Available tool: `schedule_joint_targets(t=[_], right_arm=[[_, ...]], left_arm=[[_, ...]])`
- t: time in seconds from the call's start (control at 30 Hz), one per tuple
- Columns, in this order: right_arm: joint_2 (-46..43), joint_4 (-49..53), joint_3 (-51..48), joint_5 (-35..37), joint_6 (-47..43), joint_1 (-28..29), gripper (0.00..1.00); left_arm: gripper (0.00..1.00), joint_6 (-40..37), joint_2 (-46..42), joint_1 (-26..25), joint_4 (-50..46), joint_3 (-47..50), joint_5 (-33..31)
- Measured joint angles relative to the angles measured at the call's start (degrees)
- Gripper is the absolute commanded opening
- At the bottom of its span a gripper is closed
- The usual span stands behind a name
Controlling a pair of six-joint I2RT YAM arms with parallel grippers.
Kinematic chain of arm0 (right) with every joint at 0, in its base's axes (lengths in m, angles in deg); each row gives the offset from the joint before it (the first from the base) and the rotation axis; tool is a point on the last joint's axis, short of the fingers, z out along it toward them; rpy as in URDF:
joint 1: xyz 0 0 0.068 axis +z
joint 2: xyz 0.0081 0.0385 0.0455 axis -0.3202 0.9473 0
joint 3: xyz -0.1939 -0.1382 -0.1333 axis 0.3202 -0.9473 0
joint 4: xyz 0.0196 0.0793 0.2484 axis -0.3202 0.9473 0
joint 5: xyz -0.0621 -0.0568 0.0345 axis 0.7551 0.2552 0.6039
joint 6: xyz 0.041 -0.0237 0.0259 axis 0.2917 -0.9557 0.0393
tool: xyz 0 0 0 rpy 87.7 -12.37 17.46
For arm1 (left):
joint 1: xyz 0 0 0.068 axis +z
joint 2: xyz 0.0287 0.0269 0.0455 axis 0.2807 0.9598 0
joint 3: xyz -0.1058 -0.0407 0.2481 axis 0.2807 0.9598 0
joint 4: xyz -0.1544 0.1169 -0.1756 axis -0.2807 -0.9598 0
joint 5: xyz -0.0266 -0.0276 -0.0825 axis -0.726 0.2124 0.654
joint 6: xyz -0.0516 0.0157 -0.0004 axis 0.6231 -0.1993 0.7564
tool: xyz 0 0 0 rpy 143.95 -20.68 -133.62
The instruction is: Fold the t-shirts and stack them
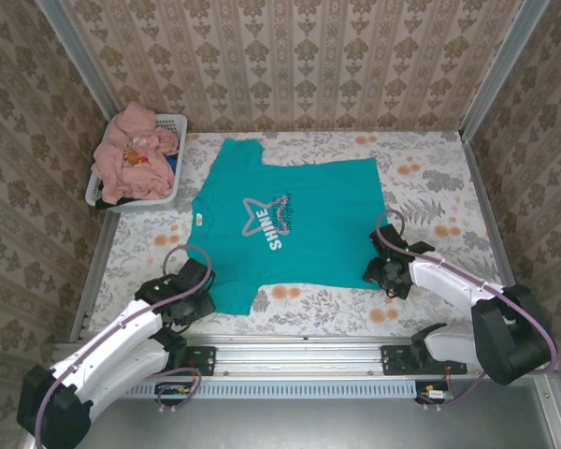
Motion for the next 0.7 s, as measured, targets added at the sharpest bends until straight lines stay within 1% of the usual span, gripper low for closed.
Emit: schedule_joint_targets(t=[0.1, 0.17, 0.27, 0.33, 0.47, 0.53, 0.63, 0.7], right_arm=[[0.6, -0.1, 0.0, 0.0, -0.1, 0.0, 0.60], [0.6, -0.2, 0.0, -0.1, -0.3, 0.0, 0.54], [0.6, -0.3, 0.0, -0.2, -0.5, -0.1, 0.43], [0.6, -0.2, 0.1, -0.3, -0.7, -0.3, 0.31], [-0.7, 1.3, 1.0, 0.3, -1.6, -0.7, 0.12], [-2.1, 2.1, 2.0, 0.5, -2.0, -1.0, 0.05], [-4.3, 3.3, 3.5, 0.8, -2.9, -1.5, 0.03], [-5.5, 3.8, 4.2, 1.1, -3.3, -1.8, 0.03]], left_arm=[[0.32, 0.3, 1.8, -0.5, 0.6, 0.3, 0.4], [0.22, 0.3, 3.1, -0.9, 1.7, 0.3, 0.9], [0.08, -0.3, 3.5, -1.2, 2.6, 0.0, 1.4], [0.00, -0.8, 3.5, -1.2, 2.6, -0.9, 1.8], [0.00, -2.4, 2.3, -1.2, 2.3, -4.2, 2.1], [0.00, -3.4, 1.6, -1.1, 2.4, -6.3, 2.1], [0.01, -5.1, 1.8, -0.7, 2.6, -9.2, 2.4], [0.14, -6.1, 2.2, -0.2, 2.6, -10.5, 2.3]])
